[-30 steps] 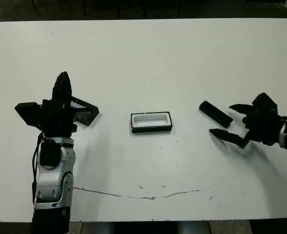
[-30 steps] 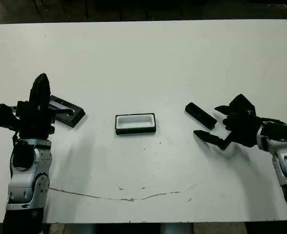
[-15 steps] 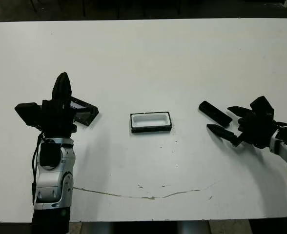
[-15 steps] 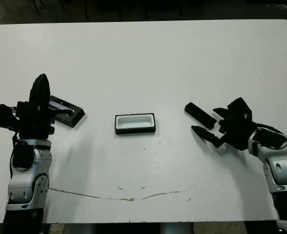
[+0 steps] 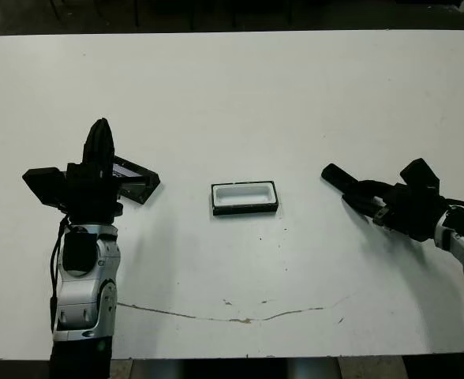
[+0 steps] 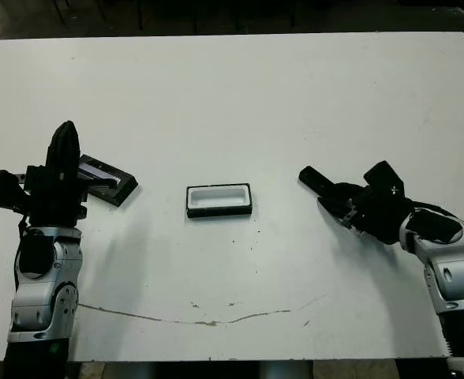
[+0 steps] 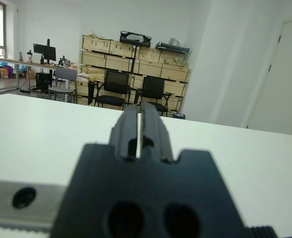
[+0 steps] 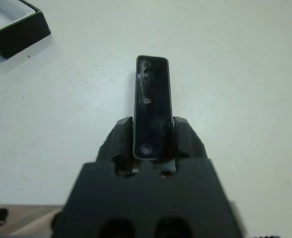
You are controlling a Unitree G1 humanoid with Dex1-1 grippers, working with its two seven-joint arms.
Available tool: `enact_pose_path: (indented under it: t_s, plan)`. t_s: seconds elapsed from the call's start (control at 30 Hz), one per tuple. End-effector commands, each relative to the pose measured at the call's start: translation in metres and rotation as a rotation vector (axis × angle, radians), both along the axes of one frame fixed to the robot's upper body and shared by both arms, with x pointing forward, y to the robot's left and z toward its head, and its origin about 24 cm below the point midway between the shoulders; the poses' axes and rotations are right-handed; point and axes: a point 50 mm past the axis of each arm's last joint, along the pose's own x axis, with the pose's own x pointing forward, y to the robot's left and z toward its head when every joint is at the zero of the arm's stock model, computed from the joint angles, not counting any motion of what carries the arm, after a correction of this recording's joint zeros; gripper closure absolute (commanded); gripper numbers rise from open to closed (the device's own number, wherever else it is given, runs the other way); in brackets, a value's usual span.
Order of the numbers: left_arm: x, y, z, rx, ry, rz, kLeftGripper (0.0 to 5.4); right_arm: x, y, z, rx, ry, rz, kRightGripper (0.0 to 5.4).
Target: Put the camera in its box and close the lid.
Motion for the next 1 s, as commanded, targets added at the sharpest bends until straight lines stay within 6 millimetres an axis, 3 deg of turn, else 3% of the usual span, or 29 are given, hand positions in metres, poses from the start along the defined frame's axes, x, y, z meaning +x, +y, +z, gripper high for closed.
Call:
enact_pose_path:
  t_s: [0.03, 0.3, 0.5, 0.77, 1.0]
  plan:
    - [-0.001, 0.003, -0.004, 0.002, 0.032, -0.001, 5.4, -0.004, -0.009, -0.012, -0.051, 0.095, 0.003, 4.6]
    - [0.0, 0.002, -0.004, -0.012, 0.035, -0.006, 5.4, 0.001, -0.011, 0.005, -0.118, 0.067, 0.105, 4.71]
    - [0.0, 0.002, -0.003, 0.006, 0.034, 0.0, 5.4, 0.006, -0.008, 0.02, -0.071, 0.044, 0.072, 4.71]
    - [0.0, 0.001, -0.004, 0.017, 0.028, 0.001, 5.4, 0.022, 0.018, 0.062, 0.118, -0.111, 0.114, 4.71]
    - [-0.001, 0.0, -0.005, 0.003, 0.03, 0.0, 5.4, 0.043, 0.049, 0.1, 0.193, -0.147, 0.346, 4.71]
